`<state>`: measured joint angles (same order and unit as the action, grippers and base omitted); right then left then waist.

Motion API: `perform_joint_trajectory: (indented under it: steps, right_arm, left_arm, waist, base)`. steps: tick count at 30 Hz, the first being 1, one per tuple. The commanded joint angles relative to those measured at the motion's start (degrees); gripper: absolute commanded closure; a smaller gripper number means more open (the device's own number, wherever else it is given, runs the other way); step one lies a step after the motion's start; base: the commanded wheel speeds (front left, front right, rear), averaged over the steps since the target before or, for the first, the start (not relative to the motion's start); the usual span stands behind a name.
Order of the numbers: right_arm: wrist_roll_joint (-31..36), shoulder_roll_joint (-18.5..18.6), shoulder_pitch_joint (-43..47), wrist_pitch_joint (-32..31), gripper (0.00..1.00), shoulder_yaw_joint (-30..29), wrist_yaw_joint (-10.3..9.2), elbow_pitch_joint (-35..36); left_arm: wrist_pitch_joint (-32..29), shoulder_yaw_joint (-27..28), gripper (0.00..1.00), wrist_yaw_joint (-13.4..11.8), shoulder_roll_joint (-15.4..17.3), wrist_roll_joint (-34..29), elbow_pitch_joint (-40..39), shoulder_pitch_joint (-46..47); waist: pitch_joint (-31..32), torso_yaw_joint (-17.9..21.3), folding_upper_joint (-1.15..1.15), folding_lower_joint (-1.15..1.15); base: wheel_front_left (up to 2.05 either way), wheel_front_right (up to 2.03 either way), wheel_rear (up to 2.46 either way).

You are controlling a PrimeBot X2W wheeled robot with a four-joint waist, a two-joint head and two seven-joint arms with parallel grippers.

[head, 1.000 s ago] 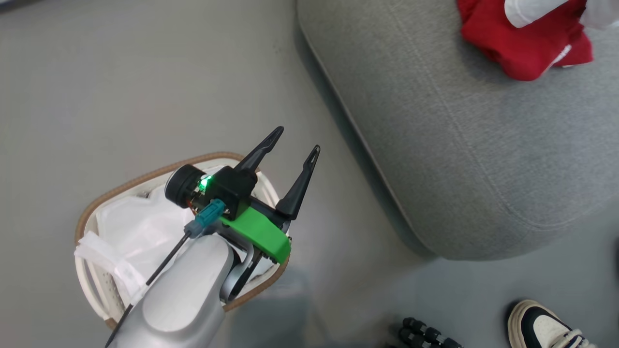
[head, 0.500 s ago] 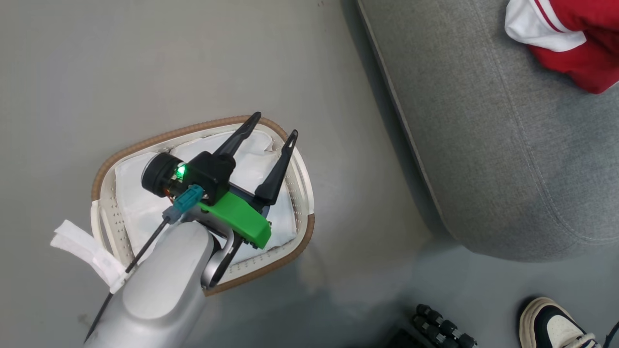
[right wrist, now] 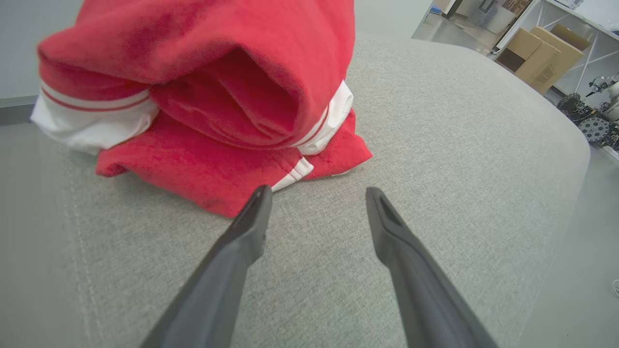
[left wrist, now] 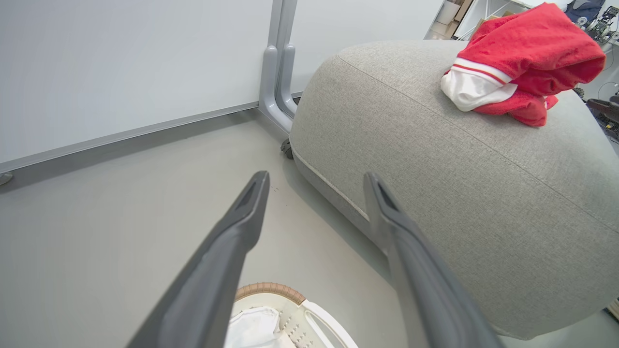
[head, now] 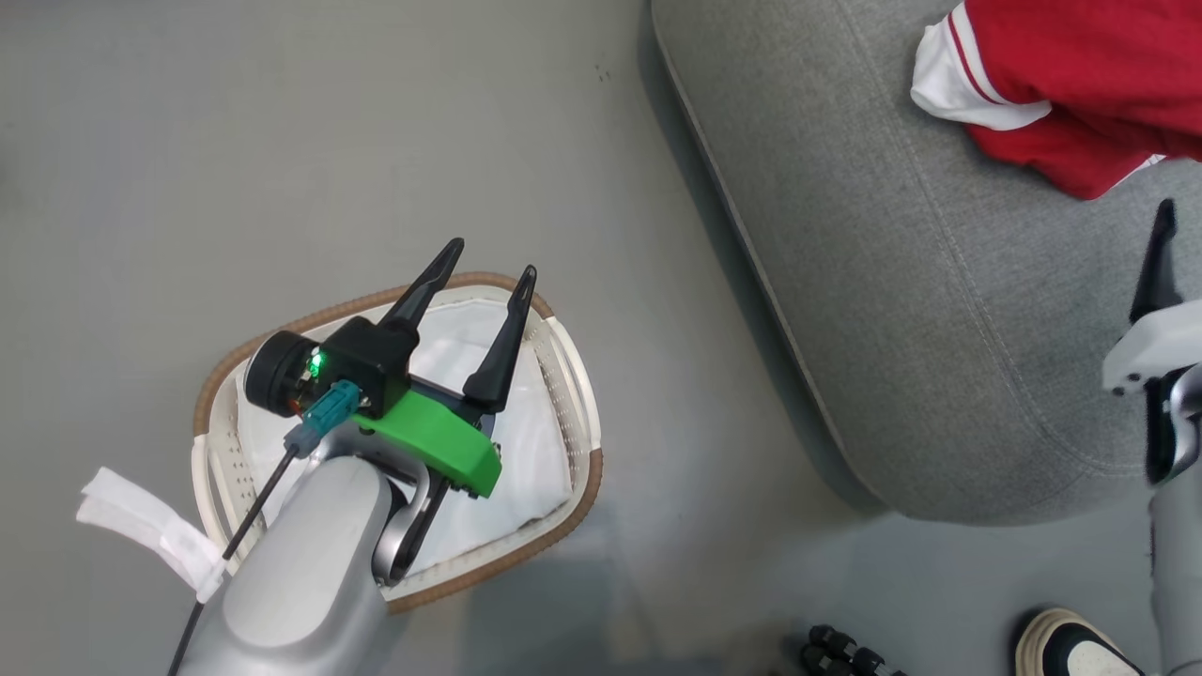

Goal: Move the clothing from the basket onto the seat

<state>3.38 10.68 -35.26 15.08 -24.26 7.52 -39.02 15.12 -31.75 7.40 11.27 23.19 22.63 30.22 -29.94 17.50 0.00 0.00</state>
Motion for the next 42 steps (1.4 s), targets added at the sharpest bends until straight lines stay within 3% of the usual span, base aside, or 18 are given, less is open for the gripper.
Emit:
perform_joint_trajectory:
  steps: [1,13,20,29,42]
  right_arm:
    - [-0.6,-0.8,2.5,0.1,0.0,1.4,-0.06,0.7]
    - [-7.7,-4.2,8.1,0.1,0.0,16.7,-0.06,11.0]
    - [-10.2,-5.7,8.2,0.1,0.0,23.8,-0.06,15.4]
    - [-11.1,-7.2,12.1,0.1,0.0,26.2,-0.06,15.9]
    - [-12.6,-7.6,20.4,0.1,0.0,24.2,-0.06,17.2]
  left_arm:
    - [0.0,0.9,0.0,0.2,-0.4,-0.8,0.0,-1.6]
    - [0.0,8.9,0.0,0.2,-2.9,-4.1,-1.6,-8.1]
    - [0.0,17.2,0.0,-0.2,-4.8,-7.8,-2.3,-11.6]
    - [0.0,26.1,0.0,-1.8,-6.9,-12.5,-2.6,-16.2]
    - [0.0,31.7,0.0,-0.6,-8.3,-14.5,-4.6,-24.2]
  waist:
    - [2.8,0.3,0.0,0.0]
    - [9.2,-4.4,0.0,0.0]
    - [11.9,-8.8,0.0,0.0]
    - [15.3,-13.4,0.0,0.0]
    - [21.0,-15.5,0.0,0.0]
  base:
    - [0.0,0.0,0.0]
    - [0.0,0.0,0.0]
    - [0.0,0.0,0.0]
    - [0.0,0.0,0.0]
    - [0.0,0.0,0.0]
